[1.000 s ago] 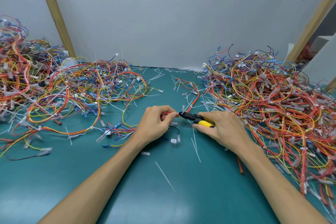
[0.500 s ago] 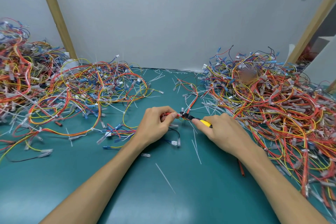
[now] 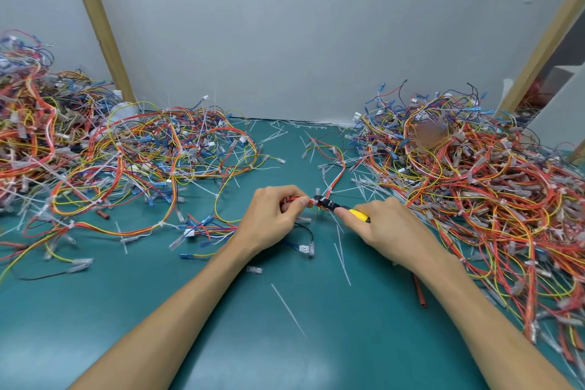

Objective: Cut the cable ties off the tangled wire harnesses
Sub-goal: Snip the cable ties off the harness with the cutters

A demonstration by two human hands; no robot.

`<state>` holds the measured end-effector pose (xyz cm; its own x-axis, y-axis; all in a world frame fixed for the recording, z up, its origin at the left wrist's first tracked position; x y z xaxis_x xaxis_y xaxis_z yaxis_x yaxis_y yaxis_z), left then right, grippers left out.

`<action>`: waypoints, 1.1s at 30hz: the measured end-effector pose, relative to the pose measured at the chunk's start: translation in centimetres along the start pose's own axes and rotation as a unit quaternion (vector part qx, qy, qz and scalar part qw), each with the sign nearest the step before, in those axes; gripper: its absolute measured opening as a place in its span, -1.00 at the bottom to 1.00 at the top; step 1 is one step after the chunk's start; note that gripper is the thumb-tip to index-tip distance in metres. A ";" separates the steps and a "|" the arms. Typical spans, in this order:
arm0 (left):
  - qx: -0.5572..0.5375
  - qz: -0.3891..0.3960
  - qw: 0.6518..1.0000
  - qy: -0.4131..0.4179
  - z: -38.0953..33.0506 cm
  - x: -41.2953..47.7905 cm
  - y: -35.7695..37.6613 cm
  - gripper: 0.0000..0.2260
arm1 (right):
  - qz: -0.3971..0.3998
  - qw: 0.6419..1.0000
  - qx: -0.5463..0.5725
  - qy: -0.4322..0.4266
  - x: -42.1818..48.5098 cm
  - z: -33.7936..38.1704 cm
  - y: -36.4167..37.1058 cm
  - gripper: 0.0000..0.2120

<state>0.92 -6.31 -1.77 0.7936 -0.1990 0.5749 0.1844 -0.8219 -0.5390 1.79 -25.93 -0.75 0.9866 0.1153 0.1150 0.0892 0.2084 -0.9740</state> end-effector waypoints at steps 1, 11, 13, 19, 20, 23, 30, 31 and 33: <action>-0.002 0.001 1.000 0.001 0.0 0.0 0.0 -0.85 | 0.002 1.000 0.004 0.003 0.0 -0.1 0.0 -0.33; -0.015 0.007 1.000 -0.012 0.1 0.0 0.3 -0.84 | 0.080 0.991 0.105 0.016 0.3 -0.9 0.6 -0.29; -0.019 0.014 1.000 -0.015 0.1 0.0 0.4 -0.84 | 0.089 0.988 0.126 0.023 0.2 -1.0 0.6 -0.31; -0.013 0.007 1.000 0.002 -0.4 0.0 0.7 -0.89 | 0.091 0.986 0.132 0.043 0.1 -1.0 0.5 -0.36; -0.009 -0.002 1.000 0.000 -0.4 0.0 0.8 -0.89 | 0.085 0.988 0.119 0.041 0.0 -0.9 0.4 -0.33; -0.016 -0.019 1.000 -0.018 0.0 -0.1 0.8 -0.88 | 0.038 0.996 0.072 0.028 -0.2 -0.4 0.3 -0.33; -0.055 -0.024 0.997 -0.052 0.8 -0.2 0.9 -0.87 | -0.020 0.999 0.028 -0.008 -0.6 0.1 -0.3 -0.48; -0.057 -0.022 0.997 -0.053 0.8 -0.1 0.9 -0.87 | -0.018 0.999 0.032 -0.010 -0.6 0.2 -0.2 -0.49; -0.058 -0.016 0.997 -0.050 0.9 -0.2 0.9 -0.87 | -0.018 0.999 0.036 -0.016 -0.7 0.2 -0.1 -0.50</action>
<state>1.49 -6.53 -2.91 0.8435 -0.1214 0.5232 0.1471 -0.8847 -0.4424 1.02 -25.82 -0.66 0.9781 0.1369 0.1565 0.1131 0.2813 -0.9529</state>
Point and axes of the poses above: each hand's wrist, its own x-axis towards the middle knuckle, its own y-axis out of the palm, z = x × y, the point moved 5 cm from there along x, towards the middle knuckle, and after that the axes turned 14 degrees about y, right-handed, at the moved point
